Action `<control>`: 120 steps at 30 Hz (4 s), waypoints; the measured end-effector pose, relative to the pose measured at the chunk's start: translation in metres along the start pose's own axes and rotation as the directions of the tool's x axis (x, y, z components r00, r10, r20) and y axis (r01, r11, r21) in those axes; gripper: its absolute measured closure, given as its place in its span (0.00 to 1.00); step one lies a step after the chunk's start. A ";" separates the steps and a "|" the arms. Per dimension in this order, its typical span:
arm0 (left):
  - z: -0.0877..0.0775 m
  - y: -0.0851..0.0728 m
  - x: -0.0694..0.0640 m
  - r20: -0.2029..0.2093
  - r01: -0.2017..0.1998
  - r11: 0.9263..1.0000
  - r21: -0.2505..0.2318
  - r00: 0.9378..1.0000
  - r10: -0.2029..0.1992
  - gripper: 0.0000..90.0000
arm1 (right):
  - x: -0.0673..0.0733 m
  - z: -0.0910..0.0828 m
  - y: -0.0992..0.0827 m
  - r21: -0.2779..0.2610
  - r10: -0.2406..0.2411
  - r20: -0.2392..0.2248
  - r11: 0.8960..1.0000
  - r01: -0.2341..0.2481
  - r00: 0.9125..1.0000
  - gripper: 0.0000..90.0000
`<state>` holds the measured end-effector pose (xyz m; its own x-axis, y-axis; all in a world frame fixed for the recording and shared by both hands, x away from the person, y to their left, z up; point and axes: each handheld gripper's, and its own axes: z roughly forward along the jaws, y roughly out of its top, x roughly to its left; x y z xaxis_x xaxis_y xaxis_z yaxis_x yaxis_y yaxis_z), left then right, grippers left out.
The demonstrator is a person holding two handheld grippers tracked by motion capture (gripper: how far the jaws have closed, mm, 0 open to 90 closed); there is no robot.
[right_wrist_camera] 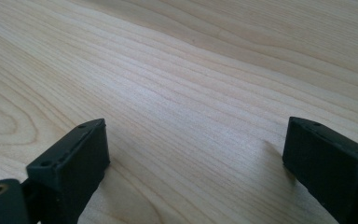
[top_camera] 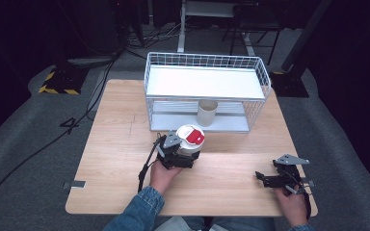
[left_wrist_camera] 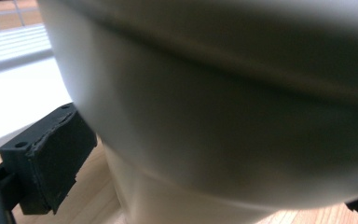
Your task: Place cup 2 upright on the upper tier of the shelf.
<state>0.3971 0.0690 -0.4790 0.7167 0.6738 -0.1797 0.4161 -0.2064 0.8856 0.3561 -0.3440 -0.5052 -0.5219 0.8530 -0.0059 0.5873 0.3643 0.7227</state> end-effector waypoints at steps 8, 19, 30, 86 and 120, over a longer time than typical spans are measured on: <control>0.001 -0.001 -0.002 0.015 0.001 0.999 -0.042 1.000 0.000 0.08 | 0.000 0.000 0.000 0.000 0.000 0.000 1.000 0.000 1.000 0.08; 0.001 -0.001 -0.003 0.009 -0.016 0.999 -0.043 1.000 0.016 0.10 | 0.000 0.000 0.000 0.000 0.000 0.000 1.000 0.000 1.000 0.08; 0.000 -0.001 -0.003 0.002 -0.026 0.999 -0.038 1.000 0.026 0.10 | 0.000 0.000 0.000 0.000 0.000 0.000 1.000 0.000 1.000 0.08; -0.053 0.057 -0.028 0.040 -0.105 0.991 -0.080 0.993 0.108 0.12 | 0.001 0.000 0.000 -0.001 0.005 0.006 1.000 -0.005 1.000 0.08; -0.057 0.174 -0.015 0.031 -0.129 0.980 -0.152 0.990 0.135 0.12 | 0.001 0.000 0.000 -0.001 0.006 0.011 1.000 -0.006 1.000 0.07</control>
<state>0.4271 0.0638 -0.2974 0.7832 0.6177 -0.0713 0.2302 -0.1816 0.9560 0.3560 -0.3426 -0.5053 -0.5117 0.8591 -0.0088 0.5900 0.3588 0.7233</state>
